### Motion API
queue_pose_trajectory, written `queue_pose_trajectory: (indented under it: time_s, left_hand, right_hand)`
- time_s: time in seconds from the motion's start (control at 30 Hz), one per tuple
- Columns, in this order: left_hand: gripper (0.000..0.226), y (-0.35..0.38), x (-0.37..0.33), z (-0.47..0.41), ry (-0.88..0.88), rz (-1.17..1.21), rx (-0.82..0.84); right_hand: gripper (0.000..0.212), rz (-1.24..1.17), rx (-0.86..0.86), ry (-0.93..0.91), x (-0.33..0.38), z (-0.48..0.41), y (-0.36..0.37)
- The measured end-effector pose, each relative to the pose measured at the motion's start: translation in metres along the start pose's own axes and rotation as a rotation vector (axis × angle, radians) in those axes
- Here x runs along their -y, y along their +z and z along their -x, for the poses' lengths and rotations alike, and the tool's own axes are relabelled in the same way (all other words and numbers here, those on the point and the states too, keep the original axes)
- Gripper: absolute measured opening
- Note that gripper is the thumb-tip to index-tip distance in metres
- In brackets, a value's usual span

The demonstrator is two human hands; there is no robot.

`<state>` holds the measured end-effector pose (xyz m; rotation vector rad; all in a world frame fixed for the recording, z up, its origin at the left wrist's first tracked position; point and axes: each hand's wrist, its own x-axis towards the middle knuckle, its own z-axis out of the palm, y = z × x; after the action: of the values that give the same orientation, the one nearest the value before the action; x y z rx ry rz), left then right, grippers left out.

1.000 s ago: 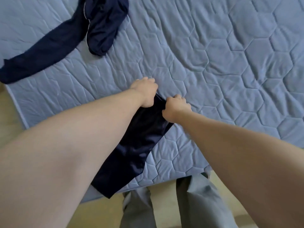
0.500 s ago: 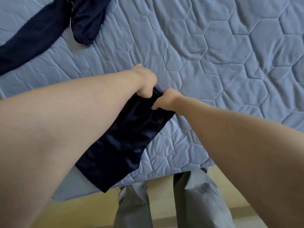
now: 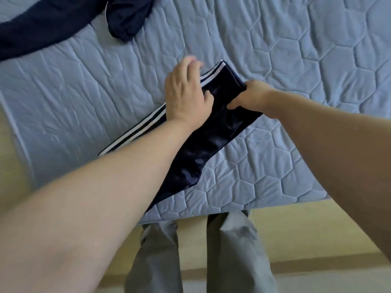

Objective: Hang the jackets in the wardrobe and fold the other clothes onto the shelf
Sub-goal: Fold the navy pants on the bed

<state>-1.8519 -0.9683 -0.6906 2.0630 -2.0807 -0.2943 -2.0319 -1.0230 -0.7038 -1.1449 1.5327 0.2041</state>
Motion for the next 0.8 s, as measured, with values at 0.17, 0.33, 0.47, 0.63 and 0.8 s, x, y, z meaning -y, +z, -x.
queue_pose_trajectory:
  time_s: [0.17, 0.33, 0.47, 0.63, 0.8]
  left_hand:
    - [0.108, 0.015, 0.054, 0.125, -0.156, -0.068, 0.271]
    - [0.149, 0.05, 0.083, 0.139, -0.273, -0.11, 0.469]
    - [0.157, 0.081, 0.078, 0.117, -0.323, -0.182, 0.61]
    - [0.101, 0.064, 0.087, 0.122, -0.201, -0.174, 0.593]
    - [0.049, 0.0, 0.134, 0.155, -0.484, 0.691, 0.305]
  right_hand:
    - [0.035, -0.012, -0.046, -0.064, 0.015, 0.024, 0.007]
    - [0.039, 0.107, -0.066, -0.208, 0.035, 0.061, 0.033]
    - [0.047, 0.205, -0.116, -0.346, 0.049, 0.087, 0.073]
    - [0.053, 0.165, -0.115, -0.435, 0.069, 0.111, 0.135]
    - [0.059, 0.139, -0.125, -0.503, 0.089, 0.128, 0.186]
